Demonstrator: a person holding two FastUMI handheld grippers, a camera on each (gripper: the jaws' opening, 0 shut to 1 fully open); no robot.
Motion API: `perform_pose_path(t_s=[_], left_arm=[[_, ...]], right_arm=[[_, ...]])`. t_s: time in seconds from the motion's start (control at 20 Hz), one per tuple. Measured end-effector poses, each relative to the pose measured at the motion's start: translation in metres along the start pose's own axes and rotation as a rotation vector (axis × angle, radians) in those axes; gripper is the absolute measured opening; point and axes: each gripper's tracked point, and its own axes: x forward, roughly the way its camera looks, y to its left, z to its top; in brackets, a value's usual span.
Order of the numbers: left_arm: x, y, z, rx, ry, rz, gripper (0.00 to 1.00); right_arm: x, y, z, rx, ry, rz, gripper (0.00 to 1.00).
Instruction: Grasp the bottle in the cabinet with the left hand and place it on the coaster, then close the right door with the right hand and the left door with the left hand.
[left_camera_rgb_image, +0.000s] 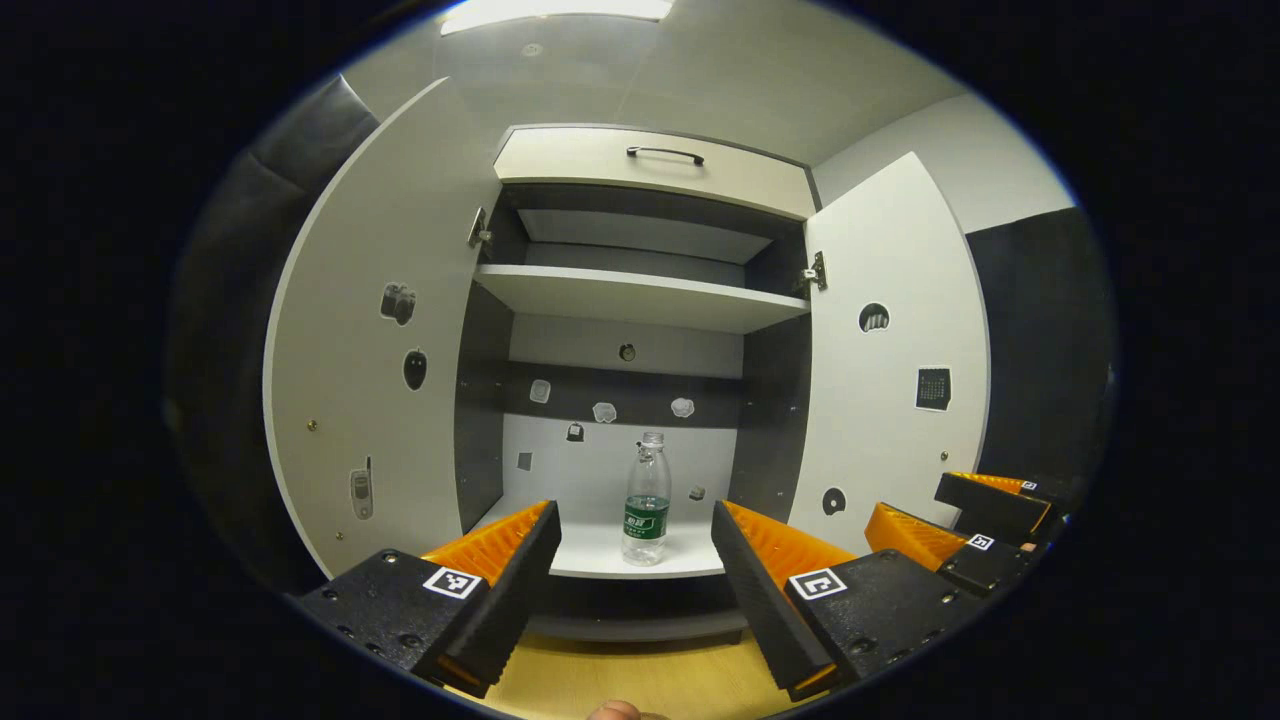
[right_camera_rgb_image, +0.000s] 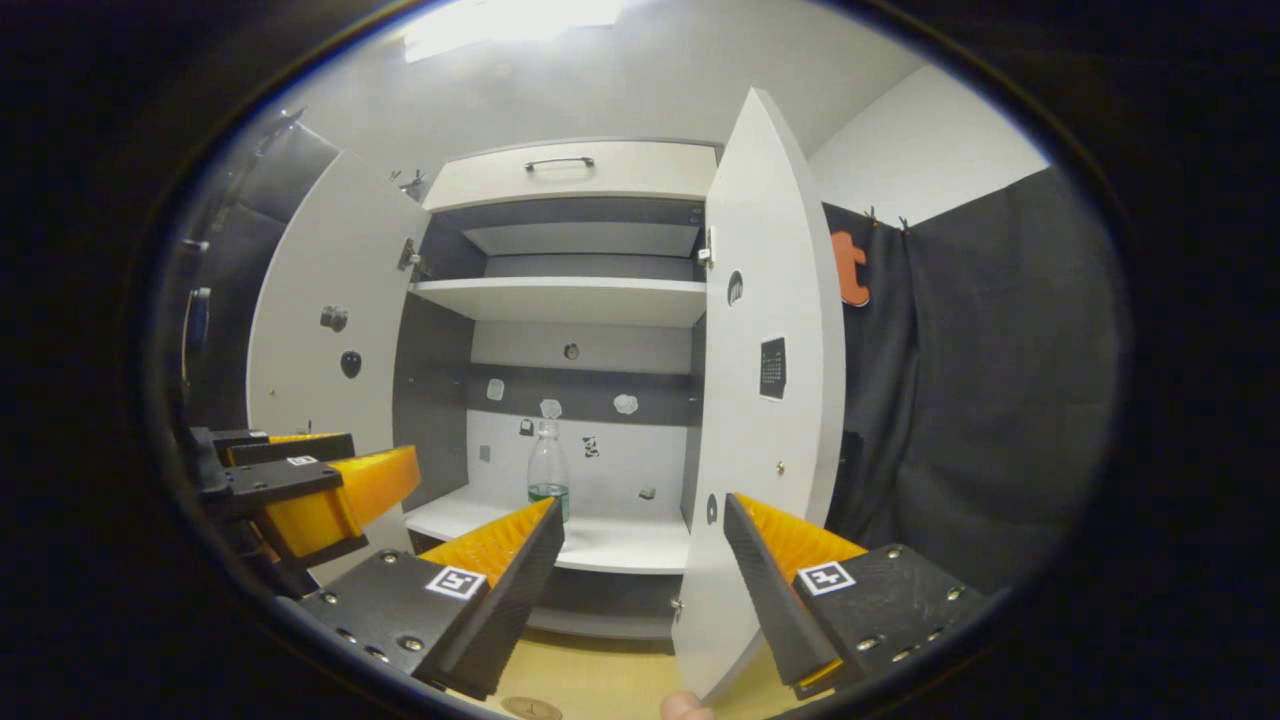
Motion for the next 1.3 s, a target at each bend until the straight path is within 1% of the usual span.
perform_pose_path(t_s=[0.2, 0.3, 0.4, 0.65, 0.75, 1.05, 1.2, 1.3], left_arm=[[0.013, 0.001, -0.006, -0.001, 0.014, -0.013, 0.96], [0.031, 0.001, -0.01, -0.003, 0.024, -0.031, 0.96], [0.058, 0.002, -0.009, -0.005, 0.017, -0.05, 0.96], [0.123, 0.0, -0.014, 0.033, 0.03, -0.083, 0.95], [0.146, -0.003, -0.017, 0.021, 0.038, -0.095, 0.96], [0.212, -0.009, -0.037, 0.046, 0.08, -0.109, 0.96], [0.239, -0.012, -0.053, 0.038, 0.116, -0.116, 0.96], [0.253, -0.009, -0.066, 0.042, 0.146, -0.106, 0.96]], right_arm=[[-0.001, -0.001, 0.001, 0.002, 0.001, 0.001, 0.98], [-0.003, -0.004, 0.004, 0.002, -0.003, -0.005, 0.98], [-0.009, -0.011, 0.007, 0.0, -0.01, -0.026, 0.97], [-0.027, -0.042, 0.006, -0.008, -0.014, -0.116, 0.98], [-0.034, -0.057, 0.005, -0.02, -0.014, -0.16, 0.98], [-0.05, -0.103, 0.001, -0.048, -0.017, -0.295, 0.98], [-0.051, -0.119, -0.003, -0.05, -0.006, -0.331, 0.99], [-0.049, -0.126, -0.005, -0.049, -0.003, -0.345, 0.97]])
